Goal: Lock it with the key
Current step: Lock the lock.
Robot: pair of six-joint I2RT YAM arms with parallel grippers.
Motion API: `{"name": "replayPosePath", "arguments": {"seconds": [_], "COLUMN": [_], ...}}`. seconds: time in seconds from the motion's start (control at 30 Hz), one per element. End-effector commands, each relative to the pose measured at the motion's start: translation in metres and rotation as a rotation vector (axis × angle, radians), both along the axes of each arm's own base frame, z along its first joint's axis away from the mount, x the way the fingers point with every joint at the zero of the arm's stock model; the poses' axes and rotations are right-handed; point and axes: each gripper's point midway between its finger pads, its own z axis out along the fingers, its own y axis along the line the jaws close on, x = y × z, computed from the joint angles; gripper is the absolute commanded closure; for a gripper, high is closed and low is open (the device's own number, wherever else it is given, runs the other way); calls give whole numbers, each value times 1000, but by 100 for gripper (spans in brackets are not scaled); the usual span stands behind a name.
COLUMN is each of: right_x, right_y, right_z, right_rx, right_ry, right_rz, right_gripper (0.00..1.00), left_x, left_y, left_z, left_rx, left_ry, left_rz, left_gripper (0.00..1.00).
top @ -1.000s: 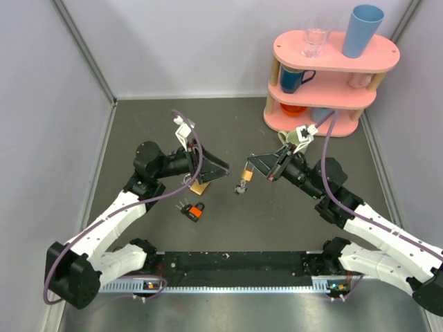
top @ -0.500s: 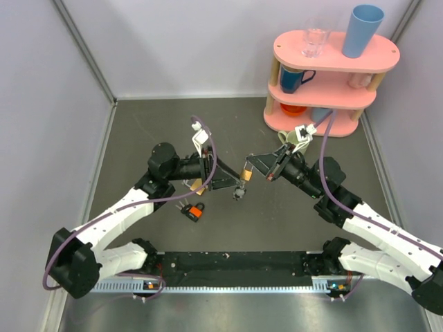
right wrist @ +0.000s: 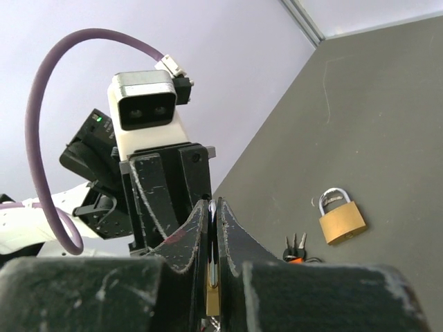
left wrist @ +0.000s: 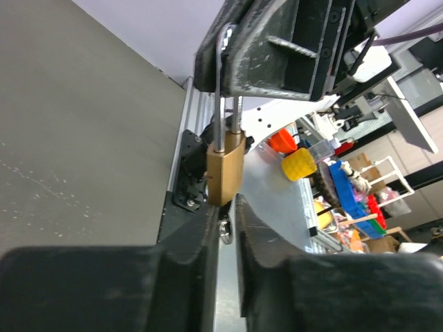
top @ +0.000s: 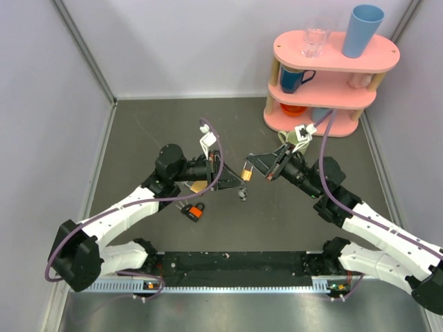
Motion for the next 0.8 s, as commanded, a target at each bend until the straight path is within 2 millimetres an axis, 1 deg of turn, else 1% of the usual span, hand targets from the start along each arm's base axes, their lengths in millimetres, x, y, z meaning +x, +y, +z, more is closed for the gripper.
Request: {"name": "replayPosePath", "arguments": {"seconds": [0.0, 0.03, 0.2, 0.3, 0.33, 0.37, 0.6, 0.77], "right_x": [-1, 0, 0, 1, 0, 0, 1, -1], "right_y": [-7, -7, -8, -11, -12, -12, -16, -18], "right_z": [47, 47, 47, 47, 50, 49, 52, 60], "right_rx": [100, 100, 101, 107, 114, 114, 132, 155], "right_ry": [-85, -83, -84, -87, -93, -91, -99, -117], "right_rz": [-15, -15, -24, -36, -38, -41, -56, -60], "right_gripper": [100, 100, 100, 100, 100, 100, 100, 100], "left_x": [-3, -3, -5, -7, -7, -9, -13, -18], "left_y": [-3, -3, -2, -2, -1, 0, 4, 8], "left_z": [9, 8, 7, 3, -1, 0, -15, -28], "left_rx": [-43, -42, -42, -38, -32, -35, -18, -5], "left_ry": [-48, -44, -42, -35, -27, -28, -1, 22], "left_rz": [-16, -16, -15, -15, -12, -15, 3, 17], "left_gripper": [90, 100, 100, 100, 100, 100, 100, 100]}}
